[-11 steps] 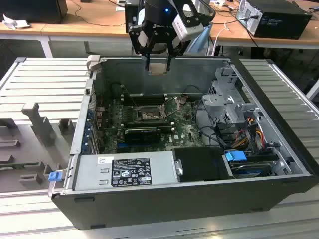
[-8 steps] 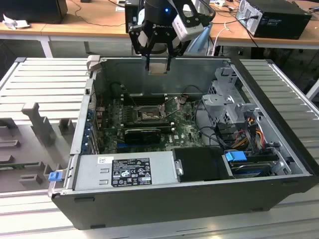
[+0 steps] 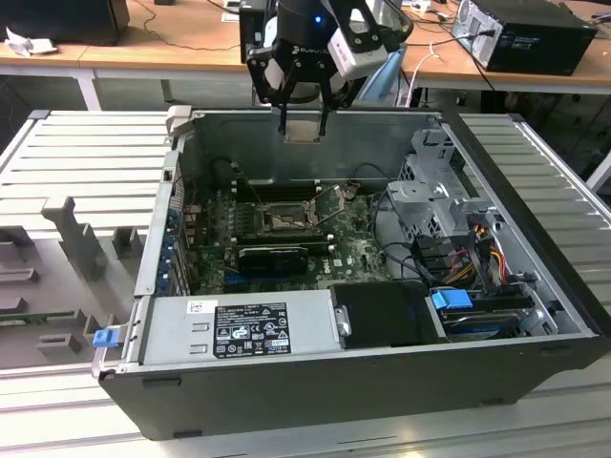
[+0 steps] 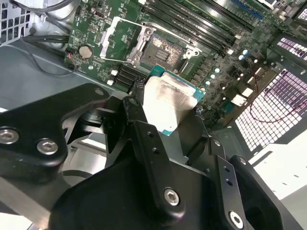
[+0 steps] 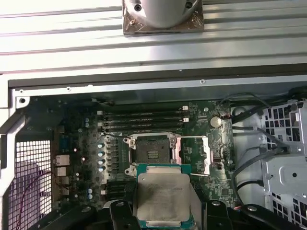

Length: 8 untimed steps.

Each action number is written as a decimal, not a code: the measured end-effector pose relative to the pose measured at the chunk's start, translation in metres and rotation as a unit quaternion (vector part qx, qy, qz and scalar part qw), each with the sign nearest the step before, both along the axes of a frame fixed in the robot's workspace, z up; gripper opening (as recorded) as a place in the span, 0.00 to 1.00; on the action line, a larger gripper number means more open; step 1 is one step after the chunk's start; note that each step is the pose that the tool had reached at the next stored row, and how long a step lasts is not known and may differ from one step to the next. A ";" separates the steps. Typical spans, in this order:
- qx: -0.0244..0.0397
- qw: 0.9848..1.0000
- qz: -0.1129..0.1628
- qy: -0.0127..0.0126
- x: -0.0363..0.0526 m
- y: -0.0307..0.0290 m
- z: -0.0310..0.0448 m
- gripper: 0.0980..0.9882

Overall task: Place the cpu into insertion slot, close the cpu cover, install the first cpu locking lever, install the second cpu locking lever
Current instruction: 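Place the cpu into insertion slot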

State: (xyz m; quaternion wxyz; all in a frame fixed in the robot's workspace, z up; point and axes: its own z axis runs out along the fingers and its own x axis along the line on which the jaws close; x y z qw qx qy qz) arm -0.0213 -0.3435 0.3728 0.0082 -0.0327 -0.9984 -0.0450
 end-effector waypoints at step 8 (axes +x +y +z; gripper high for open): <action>-0.001 0.999 -0.047 0.000 0.0000 0.0000 0.0000 0.48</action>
